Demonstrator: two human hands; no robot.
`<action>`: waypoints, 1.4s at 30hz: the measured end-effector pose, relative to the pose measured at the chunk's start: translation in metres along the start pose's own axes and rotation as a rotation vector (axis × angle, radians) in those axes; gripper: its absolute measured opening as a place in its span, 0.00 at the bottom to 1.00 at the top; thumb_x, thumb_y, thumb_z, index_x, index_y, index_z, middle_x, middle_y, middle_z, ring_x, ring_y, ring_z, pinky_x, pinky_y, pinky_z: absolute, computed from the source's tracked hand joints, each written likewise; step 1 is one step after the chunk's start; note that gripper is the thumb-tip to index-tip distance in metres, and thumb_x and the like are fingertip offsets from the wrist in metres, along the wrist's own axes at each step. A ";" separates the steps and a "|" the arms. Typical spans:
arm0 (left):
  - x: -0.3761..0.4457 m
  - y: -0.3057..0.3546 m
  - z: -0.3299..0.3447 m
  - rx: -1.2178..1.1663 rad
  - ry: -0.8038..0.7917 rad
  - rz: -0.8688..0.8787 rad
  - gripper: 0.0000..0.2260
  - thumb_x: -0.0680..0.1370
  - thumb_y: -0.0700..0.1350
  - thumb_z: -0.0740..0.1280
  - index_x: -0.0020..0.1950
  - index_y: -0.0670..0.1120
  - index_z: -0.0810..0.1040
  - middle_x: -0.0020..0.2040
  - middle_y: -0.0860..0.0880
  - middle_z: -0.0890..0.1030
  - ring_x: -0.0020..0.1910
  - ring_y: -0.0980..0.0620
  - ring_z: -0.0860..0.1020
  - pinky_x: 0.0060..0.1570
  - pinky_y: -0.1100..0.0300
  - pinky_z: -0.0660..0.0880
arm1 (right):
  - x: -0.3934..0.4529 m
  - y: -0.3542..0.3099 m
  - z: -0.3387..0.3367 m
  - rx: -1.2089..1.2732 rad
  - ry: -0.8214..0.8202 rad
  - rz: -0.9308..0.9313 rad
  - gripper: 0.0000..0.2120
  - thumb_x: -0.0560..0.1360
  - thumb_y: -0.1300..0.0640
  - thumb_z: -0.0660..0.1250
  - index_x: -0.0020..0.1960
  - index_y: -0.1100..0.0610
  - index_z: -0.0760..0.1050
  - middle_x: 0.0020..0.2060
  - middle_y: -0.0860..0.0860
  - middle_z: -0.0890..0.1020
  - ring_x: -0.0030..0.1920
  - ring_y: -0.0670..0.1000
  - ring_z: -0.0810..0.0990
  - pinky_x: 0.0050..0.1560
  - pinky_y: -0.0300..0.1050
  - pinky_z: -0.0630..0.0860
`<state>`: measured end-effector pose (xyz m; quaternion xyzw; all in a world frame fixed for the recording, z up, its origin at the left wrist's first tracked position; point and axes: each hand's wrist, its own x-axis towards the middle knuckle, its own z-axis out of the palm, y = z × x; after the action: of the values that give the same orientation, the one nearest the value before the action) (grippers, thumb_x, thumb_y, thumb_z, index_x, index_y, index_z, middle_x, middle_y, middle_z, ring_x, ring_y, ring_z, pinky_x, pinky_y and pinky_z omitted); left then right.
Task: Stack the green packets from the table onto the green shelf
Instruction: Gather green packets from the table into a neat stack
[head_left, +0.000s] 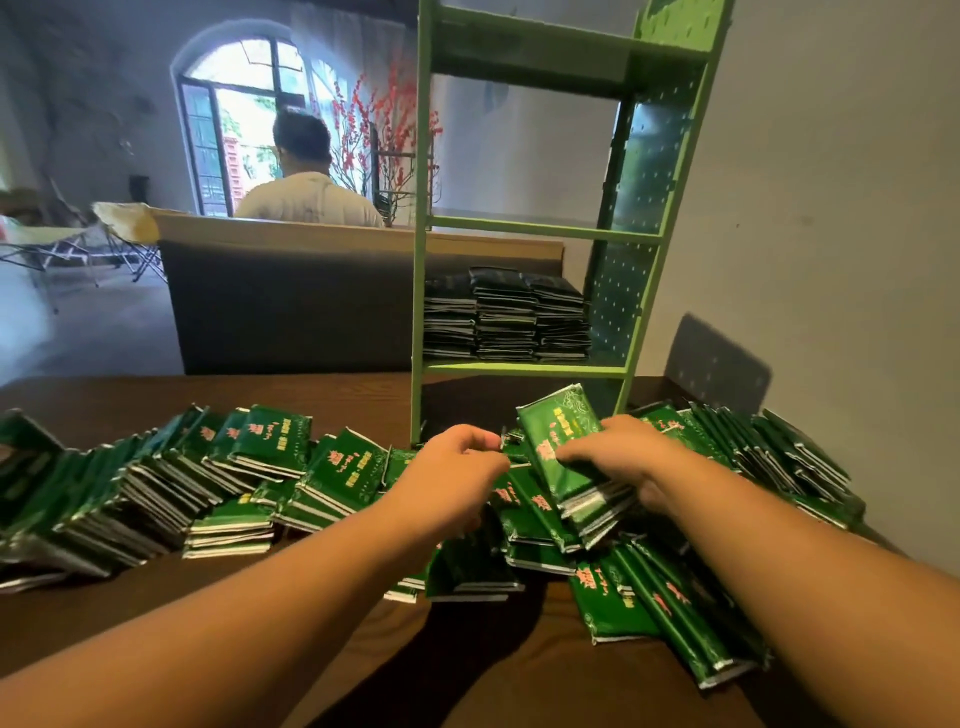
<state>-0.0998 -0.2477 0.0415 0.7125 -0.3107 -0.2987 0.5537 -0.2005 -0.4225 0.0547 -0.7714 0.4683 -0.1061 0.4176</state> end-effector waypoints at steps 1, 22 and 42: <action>0.001 -0.005 0.001 0.013 0.019 -0.025 0.06 0.80 0.43 0.67 0.55 0.50 0.78 0.46 0.48 0.79 0.42 0.50 0.76 0.45 0.53 0.74 | -0.001 0.000 0.007 0.000 -0.029 0.014 0.20 0.73 0.53 0.76 0.57 0.64 0.74 0.48 0.58 0.79 0.44 0.54 0.79 0.41 0.46 0.76; 0.003 -0.021 0.003 -0.761 0.116 -0.419 0.06 0.78 0.39 0.68 0.55 0.41 0.78 0.50 0.39 0.83 0.44 0.43 0.81 0.43 0.54 0.78 | -0.025 -0.021 0.054 0.225 -0.240 0.002 0.17 0.74 0.49 0.76 0.53 0.62 0.81 0.42 0.57 0.87 0.40 0.57 0.86 0.39 0.49 0.83; -0.008 -0.047 -0.114 -0.674 0.197 0.138 0.14 0.79 0.38 0.69 0.63 0.47 0.81 0.55 0.45 0.86 0.53 0.44 0.85 0.55 0.42 0.81 | -0.040 -0.076 0.159 0.464 -0.070 -0.534 0.20 0.64 0.37 0.77 0.54 0.41 0.82 0.82 0.45 0.45 0.76 0.44 0.64 0.70 0.53 0.72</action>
<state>-0.0121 -0.1635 0.0196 0.4924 -0.1874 -0.2762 0.8038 -0.0856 -0.2875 0.0198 -0.7545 0.1990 -0.2885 0.5549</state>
